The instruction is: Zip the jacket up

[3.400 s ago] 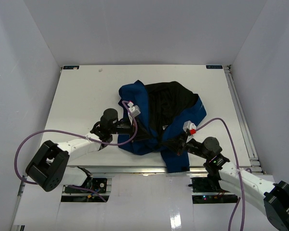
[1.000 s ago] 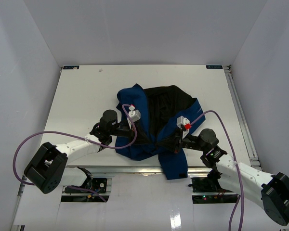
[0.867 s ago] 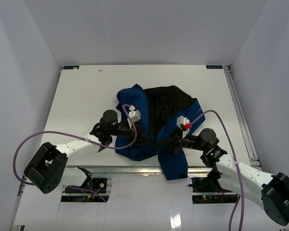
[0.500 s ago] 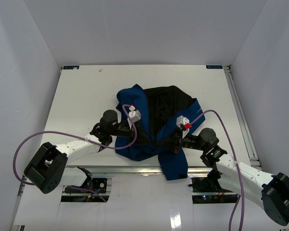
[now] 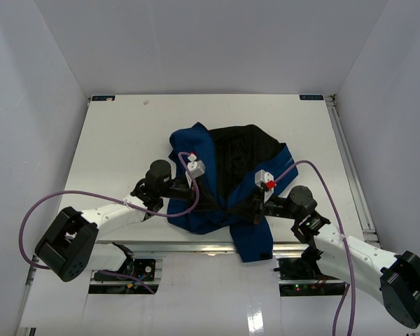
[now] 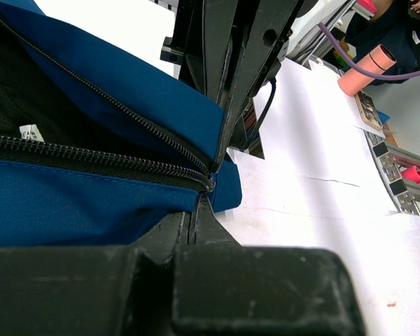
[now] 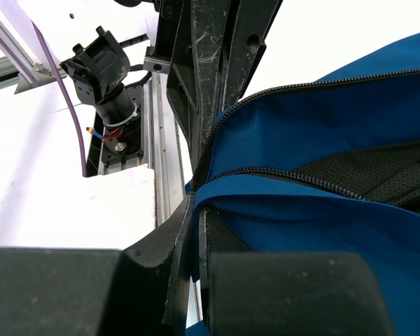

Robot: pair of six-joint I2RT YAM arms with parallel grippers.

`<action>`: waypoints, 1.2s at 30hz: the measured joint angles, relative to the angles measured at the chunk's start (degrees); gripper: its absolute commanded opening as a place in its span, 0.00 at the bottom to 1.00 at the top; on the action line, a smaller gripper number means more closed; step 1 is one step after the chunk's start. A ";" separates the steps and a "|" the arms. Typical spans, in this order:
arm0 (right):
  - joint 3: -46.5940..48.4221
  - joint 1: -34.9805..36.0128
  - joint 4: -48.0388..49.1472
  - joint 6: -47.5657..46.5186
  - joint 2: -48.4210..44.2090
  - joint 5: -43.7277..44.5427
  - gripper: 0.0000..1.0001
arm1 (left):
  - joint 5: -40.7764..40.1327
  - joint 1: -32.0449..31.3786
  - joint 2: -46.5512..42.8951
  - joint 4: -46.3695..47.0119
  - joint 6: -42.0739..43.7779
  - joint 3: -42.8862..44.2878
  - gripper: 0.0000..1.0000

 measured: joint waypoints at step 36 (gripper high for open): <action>2.10 -3.62 0.04 1.45 2.99 -11.06 0.08 | 3.04 0.00 -2.42 2.67 -1.43 -1.59 0.00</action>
